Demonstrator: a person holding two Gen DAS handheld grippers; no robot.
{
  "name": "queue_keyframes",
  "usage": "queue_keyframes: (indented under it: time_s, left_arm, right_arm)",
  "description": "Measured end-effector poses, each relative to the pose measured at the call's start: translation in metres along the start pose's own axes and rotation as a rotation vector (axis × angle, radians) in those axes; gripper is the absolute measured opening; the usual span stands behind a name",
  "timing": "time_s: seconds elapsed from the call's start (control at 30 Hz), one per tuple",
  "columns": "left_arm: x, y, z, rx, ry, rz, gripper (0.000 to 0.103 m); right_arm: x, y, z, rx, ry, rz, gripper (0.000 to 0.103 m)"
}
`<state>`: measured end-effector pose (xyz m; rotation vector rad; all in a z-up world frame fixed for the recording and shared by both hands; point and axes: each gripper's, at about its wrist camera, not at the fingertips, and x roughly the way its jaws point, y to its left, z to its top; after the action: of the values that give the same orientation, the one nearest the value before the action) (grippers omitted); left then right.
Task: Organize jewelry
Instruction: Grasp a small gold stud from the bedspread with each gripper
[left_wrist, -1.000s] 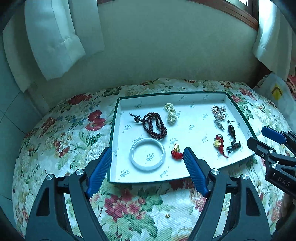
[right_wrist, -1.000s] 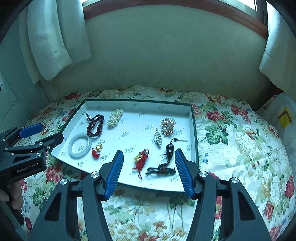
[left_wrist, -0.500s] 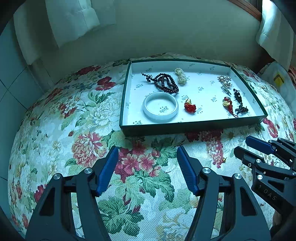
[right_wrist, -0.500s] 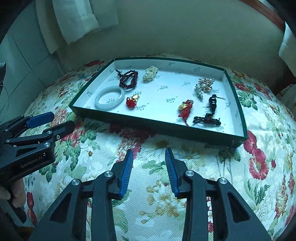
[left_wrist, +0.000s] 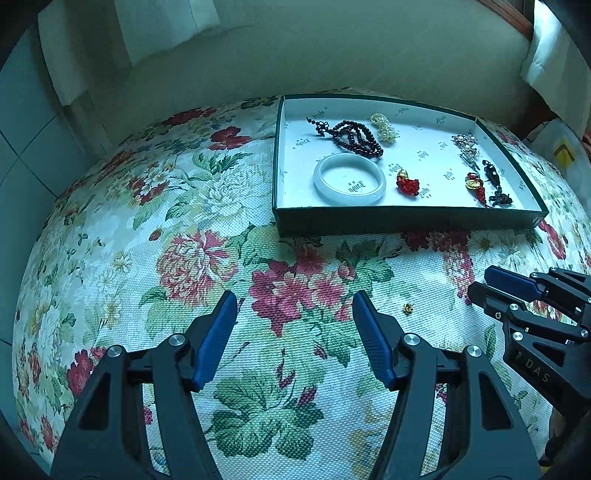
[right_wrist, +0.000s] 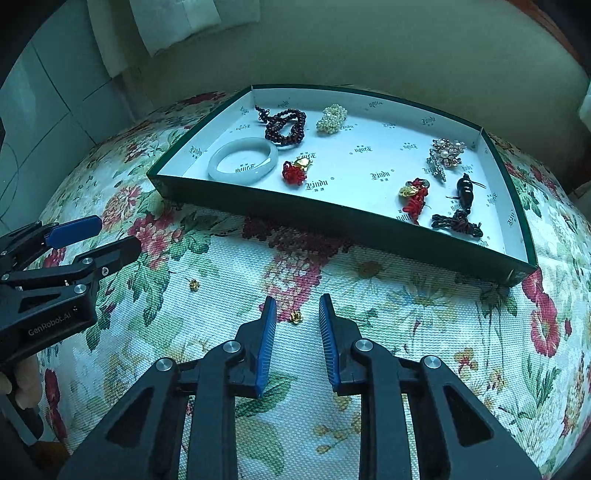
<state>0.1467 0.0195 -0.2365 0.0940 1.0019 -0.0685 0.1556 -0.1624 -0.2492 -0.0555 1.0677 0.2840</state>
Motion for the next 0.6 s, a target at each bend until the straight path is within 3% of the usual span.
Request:
queue_keyframes:
  time_s: [0.6]
  left_arm:
    - [0.0048, 0.0019, -0.0038, -0.016, 0.018, -0.023, 0.064]
  right_arm:
    - [0.001, -0.0014, -0.0014, 0.019, 0.002, 0.022, 0.007]
